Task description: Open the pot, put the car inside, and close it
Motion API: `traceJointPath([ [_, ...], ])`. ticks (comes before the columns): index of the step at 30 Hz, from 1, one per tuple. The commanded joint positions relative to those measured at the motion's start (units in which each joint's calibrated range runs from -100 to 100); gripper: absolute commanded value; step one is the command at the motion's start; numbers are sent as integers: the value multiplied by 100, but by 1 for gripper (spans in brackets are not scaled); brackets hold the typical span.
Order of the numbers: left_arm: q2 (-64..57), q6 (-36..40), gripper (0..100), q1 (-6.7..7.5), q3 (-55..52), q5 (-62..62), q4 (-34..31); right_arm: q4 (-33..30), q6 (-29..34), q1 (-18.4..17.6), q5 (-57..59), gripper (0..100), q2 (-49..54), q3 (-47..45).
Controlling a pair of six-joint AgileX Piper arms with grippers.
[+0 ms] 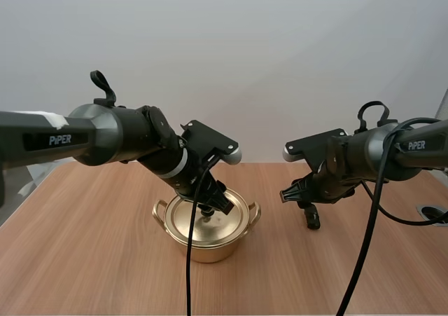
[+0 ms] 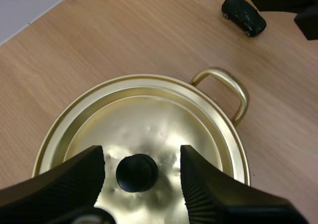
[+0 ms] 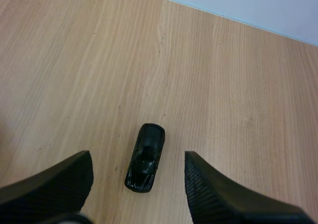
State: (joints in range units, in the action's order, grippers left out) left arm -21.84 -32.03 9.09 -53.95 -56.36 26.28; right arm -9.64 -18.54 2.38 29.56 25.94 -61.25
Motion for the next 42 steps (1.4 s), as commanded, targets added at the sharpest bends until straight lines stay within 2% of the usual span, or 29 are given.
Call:
traceJointPath([
  [1,58,9,75,2,2,-38,-14,-3,0,0,8,89,4,2],
  [14,265,149,74,2,2,150,-223,32,0,0,-52,89,-503,2],
  [16,265,149,69,2,2,218,-223,32,0,0,-52,89,-616,2],
  [22,265,149,42,2,2,318,-223,32,0,0,-193,89,-1069,2],
  [25,265,149,34,2,2,288,-223,32,0,0,-254,89,-1298,2],
  [42,265,149,29,2,2,196,-223,118,63,52,-269,88,-1975,432],
])
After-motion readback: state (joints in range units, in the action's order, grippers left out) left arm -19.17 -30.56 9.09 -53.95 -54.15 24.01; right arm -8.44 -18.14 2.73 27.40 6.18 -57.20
